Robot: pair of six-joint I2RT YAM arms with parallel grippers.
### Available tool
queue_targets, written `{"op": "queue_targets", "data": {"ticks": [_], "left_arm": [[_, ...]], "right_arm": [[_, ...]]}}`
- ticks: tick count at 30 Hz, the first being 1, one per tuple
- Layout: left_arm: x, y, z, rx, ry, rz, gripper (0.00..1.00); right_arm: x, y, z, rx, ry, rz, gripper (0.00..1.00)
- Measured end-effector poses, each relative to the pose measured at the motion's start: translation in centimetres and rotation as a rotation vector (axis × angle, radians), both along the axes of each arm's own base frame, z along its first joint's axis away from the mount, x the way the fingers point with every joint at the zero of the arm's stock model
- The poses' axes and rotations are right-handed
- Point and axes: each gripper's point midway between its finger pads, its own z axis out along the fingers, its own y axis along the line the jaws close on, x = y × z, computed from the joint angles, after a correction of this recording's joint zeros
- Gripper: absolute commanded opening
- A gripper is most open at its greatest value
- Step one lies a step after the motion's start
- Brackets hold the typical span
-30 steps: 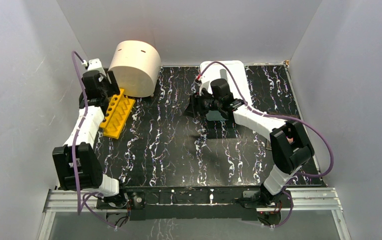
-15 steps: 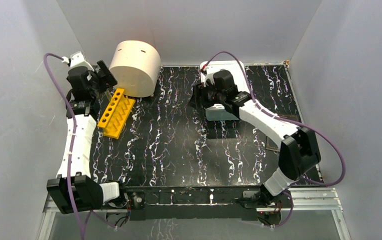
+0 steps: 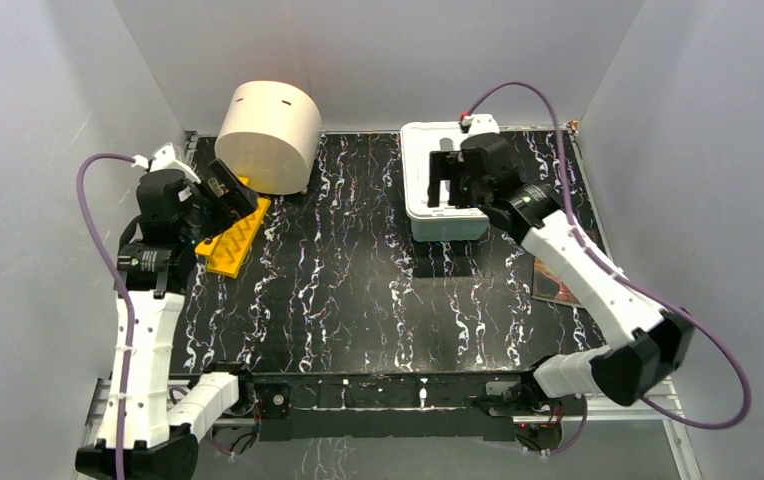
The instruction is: Organize the chemistry lab equipment
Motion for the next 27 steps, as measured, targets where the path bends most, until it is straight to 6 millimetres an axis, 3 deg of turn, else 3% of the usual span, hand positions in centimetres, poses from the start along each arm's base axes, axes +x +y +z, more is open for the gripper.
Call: {"op": "queue_targets", "data": {"ticks": [4, 9, 14, 19, 27], "left_arm": [[-2.5, 0.3, 1.7, 0.023, 0.008, 0.008, 0.98], [-5.2, 1.3, 5.7, 0.079, -0.066, 0.024, 0.98], [-7.3, 2.6, 8.9, 0.133, -0.125, 0.066, 0.98], [-8.8, 3.4, 9.3, 0.165, -0.106, 0.096, 0.98], [-10.5, 3.7, 9.7, 0.184, -0.106, 0.093, 0.98]], "right_arm": [[-2.0, -4.1, 3.6, -0.029, -0.088, -0.106, 0.99], [-5.9, -9.9, 9.5, -0.001, -0.263, -0.232, 0.99], [-9.9, -14.6, 13.1, 0.047, -0.385, -0.327, 0.99], [-12.2, -16.8, 13.9, 0.067, -0.433, -0.360, 0.99], [-11.8, -16.4, 13.4, 0.032, -0.420, -0.334, 0.99]]}}
